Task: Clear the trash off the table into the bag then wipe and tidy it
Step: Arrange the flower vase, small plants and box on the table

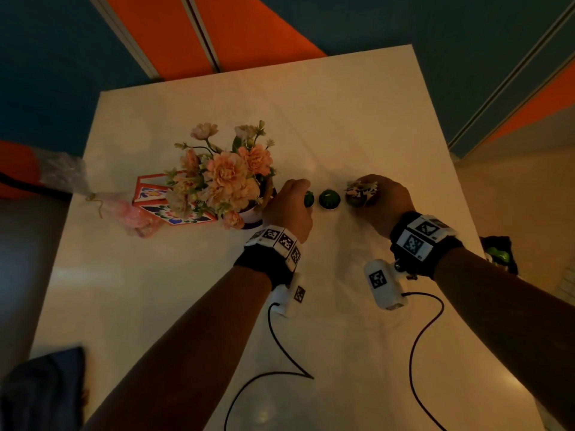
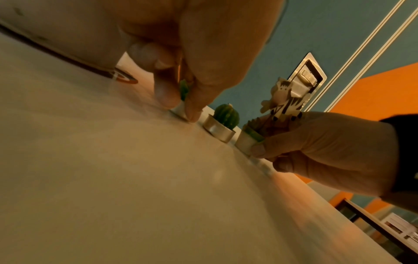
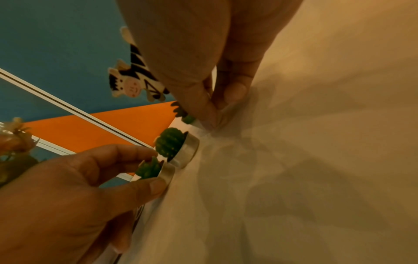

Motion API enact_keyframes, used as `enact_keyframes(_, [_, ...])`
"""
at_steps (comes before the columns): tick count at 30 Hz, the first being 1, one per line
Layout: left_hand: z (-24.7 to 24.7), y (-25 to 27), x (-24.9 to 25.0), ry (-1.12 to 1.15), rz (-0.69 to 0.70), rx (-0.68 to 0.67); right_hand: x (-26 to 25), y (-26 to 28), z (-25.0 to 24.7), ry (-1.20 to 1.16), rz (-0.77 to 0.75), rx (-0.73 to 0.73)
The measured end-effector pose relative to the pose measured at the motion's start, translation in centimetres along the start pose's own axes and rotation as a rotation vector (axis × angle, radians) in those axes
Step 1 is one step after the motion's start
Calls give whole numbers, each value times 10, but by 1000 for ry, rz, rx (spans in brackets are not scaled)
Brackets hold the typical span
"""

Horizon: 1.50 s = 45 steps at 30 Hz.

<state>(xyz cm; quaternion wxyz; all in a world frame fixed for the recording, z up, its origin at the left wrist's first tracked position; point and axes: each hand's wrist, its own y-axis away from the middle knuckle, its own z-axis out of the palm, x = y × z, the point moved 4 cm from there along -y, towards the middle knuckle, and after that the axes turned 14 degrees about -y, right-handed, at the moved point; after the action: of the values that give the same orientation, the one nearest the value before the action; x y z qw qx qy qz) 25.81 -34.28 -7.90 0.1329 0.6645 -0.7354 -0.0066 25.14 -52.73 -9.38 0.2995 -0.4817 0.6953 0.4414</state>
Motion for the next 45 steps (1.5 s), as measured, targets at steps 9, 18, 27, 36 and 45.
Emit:
enact_keyframes(9, [-5, 12, -3, 70, 49, -4, 0, 5, -3, -24, 14, -21])
enact_keyframes(18, [-20, 105, -108, 191, -251, 89, -26, 105, -2, 4, -172, -179])
enact_keyframes(27, [1, 64, -142, 574, -339, 63, -87, 82, 110, -447, 47, -393])
enact_keyframes(36, [4, 45, -135, 565, -288, 13, -97, 68, 128, -538, 17, -374])
enact_keyframes(45, [0, 42, -126, 530, -248, 5, -94, 68, 124, -536, 28, -320])
